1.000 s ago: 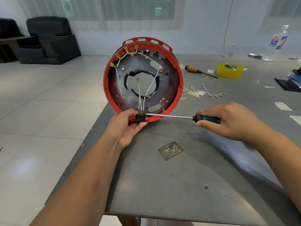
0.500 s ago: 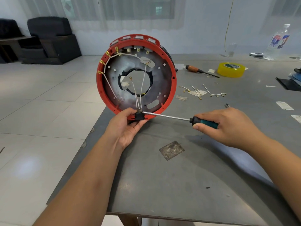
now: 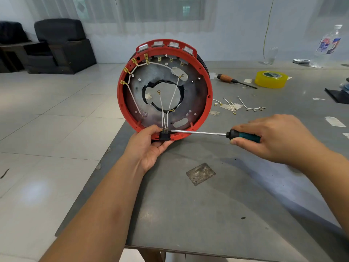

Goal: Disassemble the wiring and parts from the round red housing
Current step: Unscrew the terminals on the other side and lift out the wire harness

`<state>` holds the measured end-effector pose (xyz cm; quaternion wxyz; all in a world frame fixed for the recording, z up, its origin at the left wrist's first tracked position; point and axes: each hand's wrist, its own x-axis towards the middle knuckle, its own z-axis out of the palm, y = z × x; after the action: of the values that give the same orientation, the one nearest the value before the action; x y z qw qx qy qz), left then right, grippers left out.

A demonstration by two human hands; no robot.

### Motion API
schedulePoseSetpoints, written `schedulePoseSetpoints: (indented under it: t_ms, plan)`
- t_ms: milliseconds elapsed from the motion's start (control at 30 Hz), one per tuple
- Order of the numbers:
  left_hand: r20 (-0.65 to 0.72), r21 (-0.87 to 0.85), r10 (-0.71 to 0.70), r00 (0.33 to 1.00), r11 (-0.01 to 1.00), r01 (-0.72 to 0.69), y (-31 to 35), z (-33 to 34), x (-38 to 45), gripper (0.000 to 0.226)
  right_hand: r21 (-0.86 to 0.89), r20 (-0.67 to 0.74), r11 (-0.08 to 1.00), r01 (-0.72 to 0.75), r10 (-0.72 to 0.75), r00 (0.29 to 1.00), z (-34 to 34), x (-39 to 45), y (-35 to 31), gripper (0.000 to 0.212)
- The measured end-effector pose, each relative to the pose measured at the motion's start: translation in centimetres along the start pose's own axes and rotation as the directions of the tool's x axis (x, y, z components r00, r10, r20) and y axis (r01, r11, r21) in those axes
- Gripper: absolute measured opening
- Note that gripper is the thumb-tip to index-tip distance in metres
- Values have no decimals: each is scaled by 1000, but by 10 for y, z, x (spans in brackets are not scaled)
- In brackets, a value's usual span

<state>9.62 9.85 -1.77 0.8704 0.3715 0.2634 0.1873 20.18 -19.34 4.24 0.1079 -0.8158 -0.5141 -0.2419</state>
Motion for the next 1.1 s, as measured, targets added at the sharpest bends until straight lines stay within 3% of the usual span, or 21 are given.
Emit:
schedulePoseSetpoints:
  t_ms: [467, 1100]
  plan:
    - [-17, 9, -16, 1000, 1000, 16, 0, 0, 1, 19, 9, 4, 998, 60, -60, 998, 1, 7, 13, 48]
    - [-19, -28, -7, 1000, 1000, 6, 1, 0, 0, 8, 19, -46, 1000, -6, 6, 999, 28, -18, -2, 48]
